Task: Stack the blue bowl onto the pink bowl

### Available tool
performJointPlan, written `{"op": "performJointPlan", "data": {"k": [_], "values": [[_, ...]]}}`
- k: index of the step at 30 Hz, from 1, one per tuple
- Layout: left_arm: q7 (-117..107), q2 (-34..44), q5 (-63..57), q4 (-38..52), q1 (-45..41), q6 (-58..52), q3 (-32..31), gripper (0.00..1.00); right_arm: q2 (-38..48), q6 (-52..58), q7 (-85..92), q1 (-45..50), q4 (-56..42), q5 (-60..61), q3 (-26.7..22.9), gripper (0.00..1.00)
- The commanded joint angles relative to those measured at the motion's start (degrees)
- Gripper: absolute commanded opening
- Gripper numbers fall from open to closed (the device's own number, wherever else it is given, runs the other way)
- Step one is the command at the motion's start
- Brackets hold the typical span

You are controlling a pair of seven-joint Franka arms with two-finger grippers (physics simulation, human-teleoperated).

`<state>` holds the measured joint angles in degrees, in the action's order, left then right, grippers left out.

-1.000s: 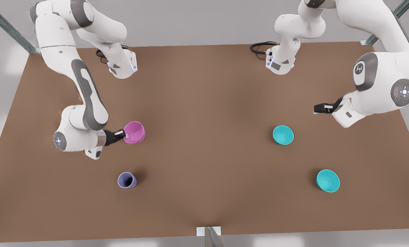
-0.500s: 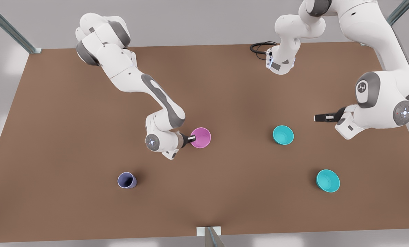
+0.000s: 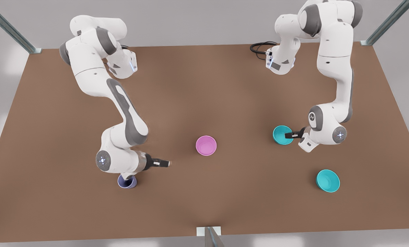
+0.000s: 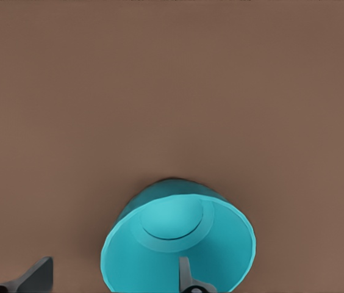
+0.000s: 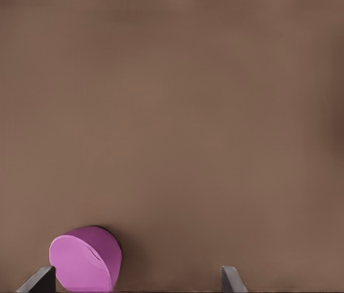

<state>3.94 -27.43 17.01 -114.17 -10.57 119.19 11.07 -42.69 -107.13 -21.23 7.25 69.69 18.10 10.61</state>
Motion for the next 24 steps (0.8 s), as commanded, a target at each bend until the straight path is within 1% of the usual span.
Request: {"op": "performJointPlan", "data": {"k": [1,2,3,4,5,6,7,8,9,12,13,15,16,18,19,20,22,23,24], "values": [[0.6,-1.2,0.5,-0.1,-0.5,5.9,0.0,1.00,2.1,25.5,8.7,-5.3,-2.4,-11.8,0.0,1.00],[0.6,-1.4,0.5,-0.1,-0.6,5.9,0.0,1.00,5.6,28.5,13.9,-6.4,-2.5,-17.4,0.0,1.00],[0.5,-1.5,0.5,-0.2,-0.8,5.6,0.0,0.94,9.9,31.0,23.1,-6.5,-2.5,-24.4,-0.1,1.00],[0.5,-1.5,0.6,-0.2,-0.9,5.4,0.0,0.87,14.7,34.3,30.4,-7.1,-2.1,-27.9,-0.2,1.00],[0.5,-1.5,0.7,-0.8,-1.3,5.4,0.0,0.64,20.6,35.5,36.3,-8.2,-1.8,-30.7,-0.2,1.00],[0.5,-1.4,0.7,-0.8,-1.3,5.4,0.0,0.40,23.7,37.7,36.1,-8.2,-0.3,-32.0,-0.2,1.00],[0.5,-1.4,0.7,-0.8,-1.4,5.4,0.0,0.21,28.4,38.0,36.4,-9.6,2.5,-31.4,-0.2,1.00],[0.4,-1.4,0.7,-0.8,-1.5,5.3,0.0,0.21,32.7,35.3,36.5,-9.6,4.8,-31.4,-0.1,1.00],[0.4,-1.4,0.7,-0.8,-1.5,5.3,0.0,0.21,34.0,35.2,36.4,-9.6,4.8,-31.3,0.1,1.00],[0.3,-0.1,0.7,-0.2,-1.4,4.8,0.0,0.21,32.2,34.4,35.9,-9.5,5.0,-31.2,0.0,1.00],[-0.8,2.2,0.7,0.6,-1.7,1.2,0.0,0.21,32.1,34.9,36.5,-9.4,4.8,-31.5,0.0,1.00],[-10.1,6.9,0.7,1.1,-5.4,0.7,0.4,0.21,31.1,34.9,36.7,-9.6,3.3,-31.5,-0.1,1.00],[-17.2,7.4,0.5,2.8,-8.3,0.7,0.1,0.21,31.0,34.9,36.7,-9.7,3.3,-31.4,-0.1,1.00],[-30.1,5.2,0.7,9.7,-16.1,-1.4,-0.4,0.21,30.8,34.9,36.5,-9.6,3.3,-31.4,0.0,1.00],[-34.0,1.9,0.8,16.6,-18.0,-7.9,-1.5,0.21,30.8,34.9,36.6,-9.6,3.3,-31.2,-0.1,1.00],[-39.4,-1.4,0.8,23.0,-20.2,-10.8,-1.7,0.21,30.8,34.9,36.7,-9.6,3.3,-31.2,0.0,1.00],[-42.1,-6.4,4.2,27.6,-23.9,-10.8,-1.8,0.21,30.8,34.9,36.5,-9.6,3.3,-31.3,0.0,1.00],[-44.6,-8.9,5.4,30.6,-24.3,-10.7,-2.0,0.21,30.8,34.9,36.5,-9.6,3.3,-31.3,0.0,1.00],[-48.6,-12.1,5.4,35.3,-24.4,-10.7,-3.7,0.21,30.8,34.9,36.5,-9.6,3.2,-31.3,0.0,1.00]]}}
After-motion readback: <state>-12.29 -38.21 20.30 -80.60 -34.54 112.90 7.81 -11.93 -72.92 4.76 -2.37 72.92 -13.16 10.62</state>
